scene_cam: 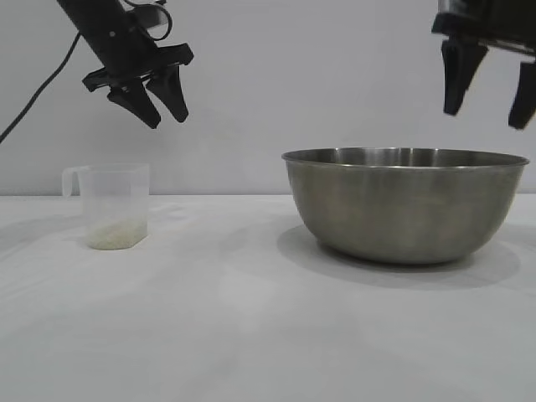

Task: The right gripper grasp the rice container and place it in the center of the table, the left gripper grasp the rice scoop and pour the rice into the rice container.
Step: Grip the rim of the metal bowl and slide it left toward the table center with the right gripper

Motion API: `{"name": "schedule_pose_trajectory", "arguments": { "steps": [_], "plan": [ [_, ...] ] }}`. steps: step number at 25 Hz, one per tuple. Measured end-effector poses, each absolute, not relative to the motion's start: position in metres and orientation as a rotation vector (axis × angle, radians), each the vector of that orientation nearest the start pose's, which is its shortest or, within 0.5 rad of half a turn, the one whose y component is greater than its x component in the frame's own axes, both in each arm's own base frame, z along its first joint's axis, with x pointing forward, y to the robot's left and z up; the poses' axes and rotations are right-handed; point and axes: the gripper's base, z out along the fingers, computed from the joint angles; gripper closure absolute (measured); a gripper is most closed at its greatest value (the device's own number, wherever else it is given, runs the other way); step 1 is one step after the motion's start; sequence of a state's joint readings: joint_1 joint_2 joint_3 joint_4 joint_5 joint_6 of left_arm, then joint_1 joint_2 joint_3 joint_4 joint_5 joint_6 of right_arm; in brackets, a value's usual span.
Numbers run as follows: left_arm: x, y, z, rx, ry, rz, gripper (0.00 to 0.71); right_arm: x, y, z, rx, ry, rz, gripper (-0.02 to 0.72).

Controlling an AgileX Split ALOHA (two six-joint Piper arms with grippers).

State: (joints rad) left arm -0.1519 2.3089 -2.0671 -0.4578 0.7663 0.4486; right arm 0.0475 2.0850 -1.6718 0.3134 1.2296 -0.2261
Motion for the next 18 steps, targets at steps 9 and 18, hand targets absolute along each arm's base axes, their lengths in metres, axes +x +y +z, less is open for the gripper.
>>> {"name": "schedule_pose_trajectory", "arguments": {
  "steps": [9, 18],
  "plan": [
    [0.515, -0.107, 0.223, 0.454, 2.382, -0.399, 0.389, 0.419, 0.047, 0.191, -0.256, 3.081, 0.477, 0.238],
    [0.515, -0.107, 0.223, 0.455, 2.384, -0.400, 0.389, 0.422, 0.050, 0.171, -0.248, 3.112, 0.527, 0.507]
  ]
}}
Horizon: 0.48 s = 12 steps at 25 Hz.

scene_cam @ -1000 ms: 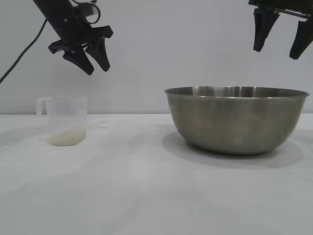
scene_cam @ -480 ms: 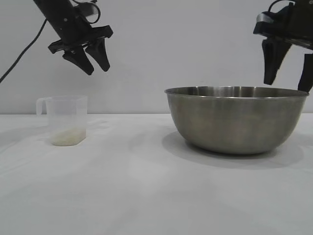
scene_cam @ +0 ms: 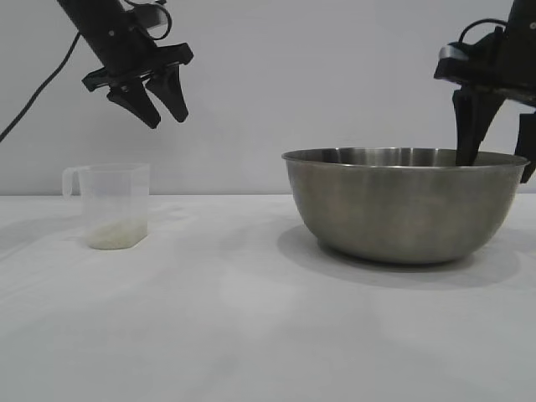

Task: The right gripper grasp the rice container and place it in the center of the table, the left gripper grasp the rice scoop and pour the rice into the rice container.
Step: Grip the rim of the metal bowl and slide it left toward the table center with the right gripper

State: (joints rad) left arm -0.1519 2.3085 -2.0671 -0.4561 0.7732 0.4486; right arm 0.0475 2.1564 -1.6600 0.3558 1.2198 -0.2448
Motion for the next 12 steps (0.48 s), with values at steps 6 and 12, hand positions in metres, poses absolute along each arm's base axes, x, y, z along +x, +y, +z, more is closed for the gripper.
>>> {"name": "schedule_pose_trajectory", "arguments": {
  "steps": [6, 12],
  "plan": [
    [0.5148, -0.1072, 0.2228, 0.455, 2.385, -0.400, 0.389, 0.4222, 0.0498, 0.1708, -0.250, 3.111, 0.526, 0.703],
    [0.5148, -0.1072, 0.2228, 0.455, 2.385, -0.400, 0.389, 0.4213, 0.0591, 0.1708, -0.283, 3.109, 0.525, 0.703]
  ]
}}
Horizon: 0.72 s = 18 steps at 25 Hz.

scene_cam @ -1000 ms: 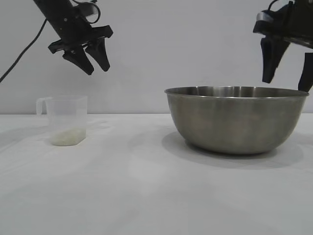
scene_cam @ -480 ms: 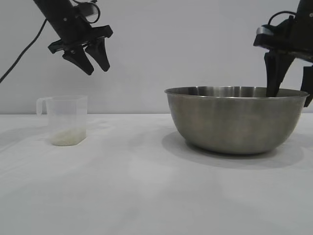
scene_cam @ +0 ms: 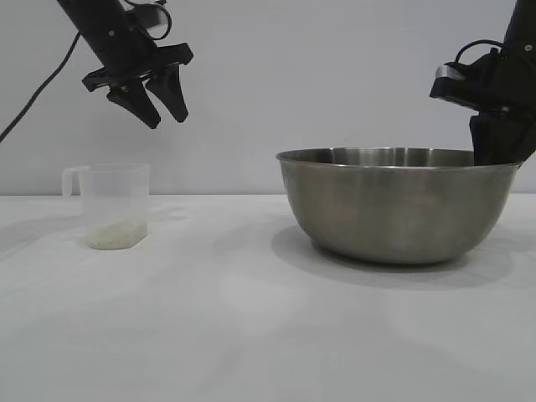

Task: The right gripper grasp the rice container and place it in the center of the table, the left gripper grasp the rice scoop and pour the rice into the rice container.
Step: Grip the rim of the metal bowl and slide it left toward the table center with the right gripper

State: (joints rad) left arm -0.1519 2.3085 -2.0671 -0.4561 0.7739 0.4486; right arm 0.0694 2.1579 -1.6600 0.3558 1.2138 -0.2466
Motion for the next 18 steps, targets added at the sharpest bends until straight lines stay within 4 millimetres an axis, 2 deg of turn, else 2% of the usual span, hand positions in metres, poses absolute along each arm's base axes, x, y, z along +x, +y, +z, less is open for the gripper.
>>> {"name": "schedule_pose_trajectory", "arguments": {
  "steps": [6, 18],
  "plan": [
    [0.514, -0.107, 0.226, 0.456, 2.380, -0.400, 0.389, 0.418, 0.080, 0.171, -0.344, 3.106, 0.546, 0.703],
    [0.514, -0.107, 0.226, 0.457, 2.381, -0.400, 0.389, 0.421, 0.086, 0.171, -0.301, 3.073, 0.563, 0.703]
  ]
}}
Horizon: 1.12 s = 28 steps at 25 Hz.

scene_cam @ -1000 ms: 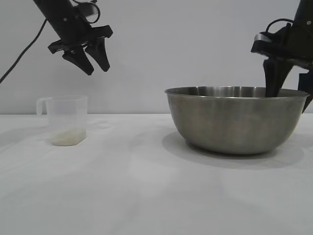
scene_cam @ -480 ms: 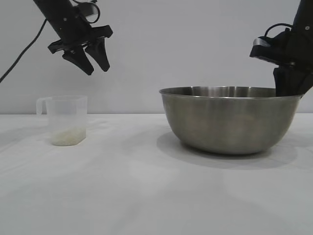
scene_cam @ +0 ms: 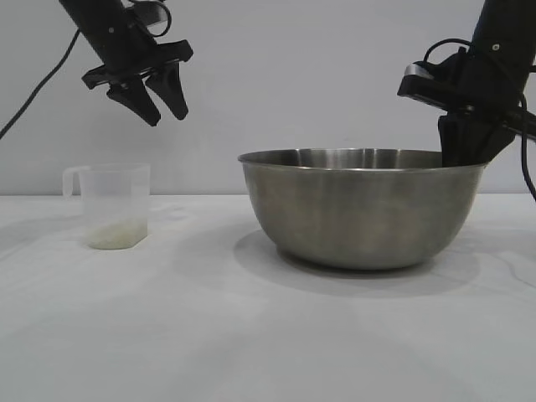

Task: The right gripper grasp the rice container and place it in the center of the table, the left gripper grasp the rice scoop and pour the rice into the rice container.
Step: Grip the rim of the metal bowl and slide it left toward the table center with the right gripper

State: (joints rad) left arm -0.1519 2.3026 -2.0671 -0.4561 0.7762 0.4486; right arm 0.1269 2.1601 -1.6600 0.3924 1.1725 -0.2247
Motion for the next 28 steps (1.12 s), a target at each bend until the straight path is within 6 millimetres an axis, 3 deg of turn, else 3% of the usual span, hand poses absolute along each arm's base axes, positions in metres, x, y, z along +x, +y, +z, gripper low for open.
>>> {"name": "schedule_pose_trajectory", "arguments": {
  "steps": [13, 22, 27, 28],
  "plan": [
    [0.514, -0.107, 0.226, 0.457, 2.382, -0.401, 0.389, 0.427, 0.090, 0.161, -0.233, 3.049, 0.615, 0.703],
    [0.514, -0.107, 0.226, 0.458, 2.382, -0.401, 0.389, 0.428, 0.090, 0.161, -0.244, 3.041, 0.622, 0.299],
    [0.514, -0.107, 0.226, 0.460, 2.384, -0.399, 0.389, 0.436, 0.092, 0.176, -0.294, 2.991, 0.617, 0.293],
    [0.514, -0.107, 0.226, 0.460, 2.384, -0.399, 0.389, 0.439, 0.092, 0.182, -0.313, 2.980, 0.609, 0.252]
  ]
}}
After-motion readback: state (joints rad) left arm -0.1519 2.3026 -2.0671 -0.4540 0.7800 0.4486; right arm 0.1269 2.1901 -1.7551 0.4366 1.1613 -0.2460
